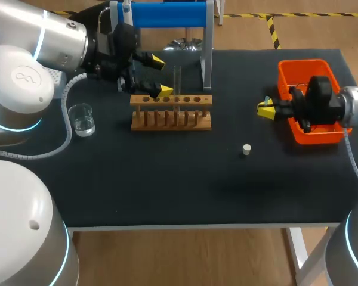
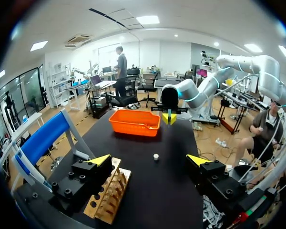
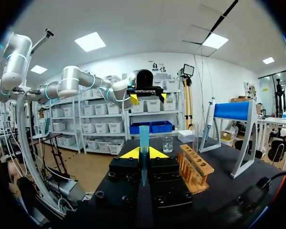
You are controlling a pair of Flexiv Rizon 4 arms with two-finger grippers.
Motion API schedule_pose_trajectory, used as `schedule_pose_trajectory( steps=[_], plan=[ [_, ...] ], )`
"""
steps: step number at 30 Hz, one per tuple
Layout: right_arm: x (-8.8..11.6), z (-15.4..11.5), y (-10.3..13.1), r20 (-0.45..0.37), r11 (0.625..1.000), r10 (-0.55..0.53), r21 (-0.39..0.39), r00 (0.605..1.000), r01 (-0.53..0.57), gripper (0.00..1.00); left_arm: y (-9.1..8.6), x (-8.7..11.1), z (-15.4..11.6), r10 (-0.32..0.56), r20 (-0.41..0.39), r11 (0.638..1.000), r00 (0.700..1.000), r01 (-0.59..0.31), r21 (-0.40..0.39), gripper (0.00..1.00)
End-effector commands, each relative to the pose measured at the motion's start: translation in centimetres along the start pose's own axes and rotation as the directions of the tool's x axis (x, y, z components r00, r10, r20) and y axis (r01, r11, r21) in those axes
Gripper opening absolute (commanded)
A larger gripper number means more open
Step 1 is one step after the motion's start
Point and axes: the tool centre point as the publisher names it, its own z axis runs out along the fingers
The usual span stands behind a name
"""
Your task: Invert the test tube, pick up the pipette, mount the tip to pipette, aspirate from beaker and dispense into the tube, eject the tip, return the pipette, and cap with the stopper.
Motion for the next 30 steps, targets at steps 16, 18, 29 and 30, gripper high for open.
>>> schedule_pose_trajectory(
  steps=[16,18,29,30],
  plan=[
    [0.1,-0.1,0.0,0.001,1.000,0.000,0.001,1.000,0.000,0.00,1.9,-3.6,-2.4,-0.039,0.137,0.998,0.990,0.032,0.053,1.00],
    [0.1,-0.1,0.0,0.001,1.000,0.000,0.001,1.000,0.000,0.00,2.1,-4.7,-3.0,-0.045,0.166,0.997,0.985,0.034,0.064,1.00],
    [0.1,-0.1,0.0,0.001,1.000,0.000,0.001,1.000,0.000,0.00,2.5,-10.8,-5.5,-0.077,0.313,0.995,0.947,0.053,0.085,1.00],
    [0.1,-0.1,0.0,0.001,1.000,0.000,0.001,1.000,0.000,0.00,2.6,-11.3,-5.6,-0.085,0.326,0.994,0.941,0.060,0.087,1.00]
  ],
)
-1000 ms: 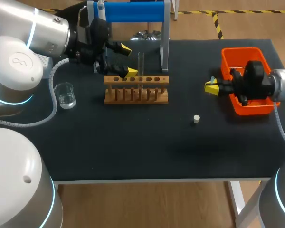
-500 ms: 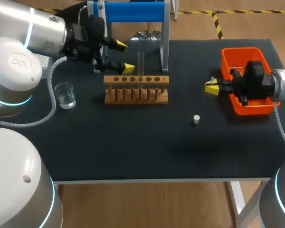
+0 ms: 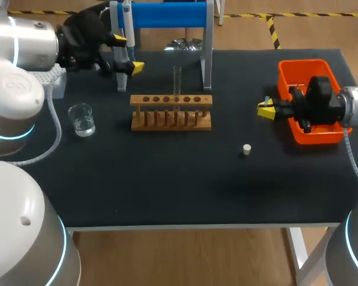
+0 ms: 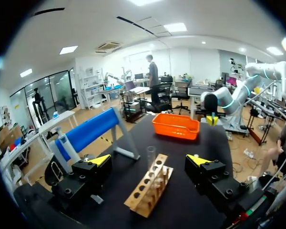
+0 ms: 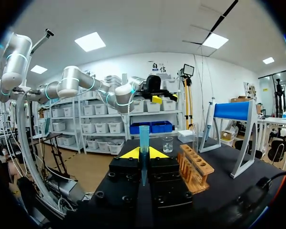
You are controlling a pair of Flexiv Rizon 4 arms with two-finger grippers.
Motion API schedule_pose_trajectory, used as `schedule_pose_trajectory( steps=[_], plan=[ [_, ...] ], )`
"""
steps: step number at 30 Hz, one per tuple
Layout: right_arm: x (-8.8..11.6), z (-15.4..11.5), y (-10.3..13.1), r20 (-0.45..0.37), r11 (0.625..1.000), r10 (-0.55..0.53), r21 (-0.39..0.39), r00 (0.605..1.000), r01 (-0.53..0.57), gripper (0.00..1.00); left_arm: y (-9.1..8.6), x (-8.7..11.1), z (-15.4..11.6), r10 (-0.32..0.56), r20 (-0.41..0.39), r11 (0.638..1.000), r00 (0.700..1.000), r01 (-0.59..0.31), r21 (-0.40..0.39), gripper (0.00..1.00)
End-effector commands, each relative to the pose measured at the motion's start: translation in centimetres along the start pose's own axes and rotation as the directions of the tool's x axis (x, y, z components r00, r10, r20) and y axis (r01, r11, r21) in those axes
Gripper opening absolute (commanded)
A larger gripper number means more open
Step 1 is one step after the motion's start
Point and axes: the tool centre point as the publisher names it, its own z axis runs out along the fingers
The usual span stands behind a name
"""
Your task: Invert the test tube, pick up the pipette, mount the tip to pipette, aspirate from beaker and dispense into the tube, eject the tip, return the pipette, and cap with the stopper.
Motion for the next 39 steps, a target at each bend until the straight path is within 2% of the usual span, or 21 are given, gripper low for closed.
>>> schedule_pose_trajectory(
  steps=[1,8,12,20,25,32,39],
  plan=[
    [0.1,-0.1,0.0,0.001,1.000,0.000,0.001,1.000,0.000,0.00,0.0,-1.6,0.6,-0.014,0.034,1.000,0.999,0.015,-0.007,1.00],
    [0.1,-0.1,0.0,0.001,1.000,0.000,0.001,1.000,0.000,0.00,0.5,-4.6,1.5,-0.088,0.177,0.996,0.980,0.087,0.015,1.00],
    [0.1,-0.1,0.0,0.001,1.000,0.000,0.001,1.000,0.000,0.00,0.8,-5.9,2.3,-0.114,0.229,0.993,0.967,0.113,0.019,1.00],
    [0.1,-0.1,0.0,0.001,1.000,0.000,0.001,1.000,0.000,0.00,0.7,-7.9,3.3,-0.167,0.384,0.985,0.908,0.168,0.032,1.00],
    [0.1,-0.1,0.0,0.001,1.000,0.000,0.001,1.000,0.000,0.00,0.3,-8.6,4.4,-0.173,0.413,0.985,0.894,0.168,0.049,1.00],
    [0.1,-0.1,0.0,0.001,1.000,0.000,0.001,1.000,0.000,0.00,0.5,-9.9,5.2,-0.200,0.510,0.979,0.837,0.197,0.060,1.00],
    [0.1,-0.1,0.0,0.001,1.000,0.000,0.001,1.000,0.000,0.00,0.7,-11.2,5.5,-0.245,0.597,0.968,0.764,0.229,0.103,1.00]
  ],
)
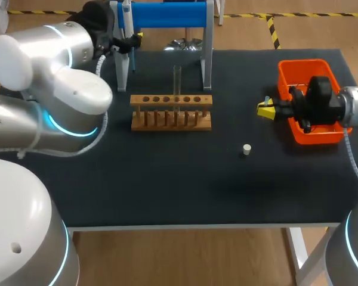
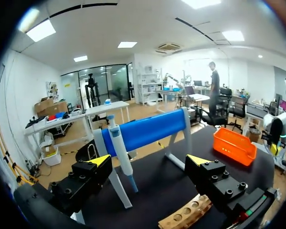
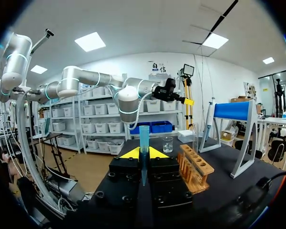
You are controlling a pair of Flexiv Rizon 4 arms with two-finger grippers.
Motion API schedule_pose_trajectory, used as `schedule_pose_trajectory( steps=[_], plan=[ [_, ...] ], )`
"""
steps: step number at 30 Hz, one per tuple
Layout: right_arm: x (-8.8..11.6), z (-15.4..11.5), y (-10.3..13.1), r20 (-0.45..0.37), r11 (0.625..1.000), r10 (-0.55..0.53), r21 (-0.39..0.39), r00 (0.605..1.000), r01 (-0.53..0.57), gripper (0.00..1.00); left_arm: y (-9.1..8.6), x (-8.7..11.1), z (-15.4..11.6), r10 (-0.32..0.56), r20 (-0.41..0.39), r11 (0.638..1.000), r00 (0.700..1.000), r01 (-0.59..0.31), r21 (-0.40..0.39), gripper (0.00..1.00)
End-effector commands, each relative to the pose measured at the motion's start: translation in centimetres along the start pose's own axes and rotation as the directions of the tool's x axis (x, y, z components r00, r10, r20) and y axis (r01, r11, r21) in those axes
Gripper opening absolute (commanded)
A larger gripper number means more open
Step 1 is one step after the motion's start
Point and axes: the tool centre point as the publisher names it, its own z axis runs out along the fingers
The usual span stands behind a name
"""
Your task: Invert the test tube, pick up the pipette, mount the tip to pipette, aspirate from beaker and dispense into the tube, eject the tip, return the pipette, and cap with the stopper.
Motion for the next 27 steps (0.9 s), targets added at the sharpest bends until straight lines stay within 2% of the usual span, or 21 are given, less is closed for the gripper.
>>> schedule_pose_trajectory(
  steps=[1,12,27],
  plan=[
    [0.1,-0.1,0.0,0.001,1.000,0.000,0.001,1.000,0.000,0.00,0.0,0.1,1.3,-0.021,0.157,1.000,0.987,0.019,0.018,1.00],
    [0.1,-0.1,0.0,0.001,1.000,0.000,0.001,1.000,0.000,0.00,0.0,-0.8,2.8,-0.091,0.244,0.995,0.965,0.075,0.073,1.00],
    [0.1,-0.1,0.0,0.001,1.000,0.000,0.001,1.000,0.000,0.00,-0.1,-1.4,4.3,-0.194,0.290,0.974,0.937,0.147,0.174,1.00]
  ],
)
